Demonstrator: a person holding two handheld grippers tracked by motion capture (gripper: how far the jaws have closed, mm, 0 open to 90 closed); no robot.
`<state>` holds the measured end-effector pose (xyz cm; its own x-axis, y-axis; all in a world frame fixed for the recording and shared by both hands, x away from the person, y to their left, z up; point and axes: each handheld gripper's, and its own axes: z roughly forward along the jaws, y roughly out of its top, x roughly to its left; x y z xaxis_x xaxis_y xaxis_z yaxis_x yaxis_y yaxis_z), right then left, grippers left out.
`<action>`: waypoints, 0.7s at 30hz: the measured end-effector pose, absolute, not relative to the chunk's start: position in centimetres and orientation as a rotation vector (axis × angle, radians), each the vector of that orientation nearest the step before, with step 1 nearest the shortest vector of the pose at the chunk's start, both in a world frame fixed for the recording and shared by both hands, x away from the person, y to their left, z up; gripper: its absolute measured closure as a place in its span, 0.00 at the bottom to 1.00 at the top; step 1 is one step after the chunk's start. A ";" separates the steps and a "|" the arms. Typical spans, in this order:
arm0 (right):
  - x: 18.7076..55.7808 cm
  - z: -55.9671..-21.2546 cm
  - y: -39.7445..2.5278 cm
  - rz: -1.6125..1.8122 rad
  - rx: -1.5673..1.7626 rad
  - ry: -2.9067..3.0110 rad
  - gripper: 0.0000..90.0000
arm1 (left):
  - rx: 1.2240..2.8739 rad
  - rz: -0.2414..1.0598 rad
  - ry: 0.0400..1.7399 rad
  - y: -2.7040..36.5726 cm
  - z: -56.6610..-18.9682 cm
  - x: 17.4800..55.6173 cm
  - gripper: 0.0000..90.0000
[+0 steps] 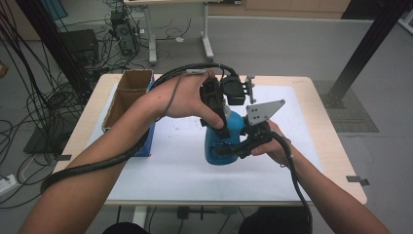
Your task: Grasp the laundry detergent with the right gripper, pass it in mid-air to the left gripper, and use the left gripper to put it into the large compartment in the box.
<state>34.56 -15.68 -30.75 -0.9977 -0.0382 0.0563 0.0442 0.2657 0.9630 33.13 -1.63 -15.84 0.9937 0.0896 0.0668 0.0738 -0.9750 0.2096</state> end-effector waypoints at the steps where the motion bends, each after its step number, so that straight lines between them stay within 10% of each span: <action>1: 34.6 -30.7 -15.7 -1.867 -0.021 -2.452 0.34 | 2.930 0.108 0.132 -1.6 -15.9 33.2 0.42; 12: 34.7 -30.8 -15.6 -1.857 -0.074 -2.500 0.08 | 2.920 0.099 0.183 -1.1 -15.8 33.7 0.42; 21: 34.7 -30.7 -15.7 -1.840 -0.086 -2.533 0.05 | 2.897 0.098 0.213 -0.7 -16.0 34.1 0.42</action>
<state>34.73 -15.65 -30.67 -0.9984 0.0388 0.0400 0.0500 0.3082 0.9500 34.12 -0.65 -15.97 0.9871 0.1522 0.0492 0.1365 -0.9618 0.2371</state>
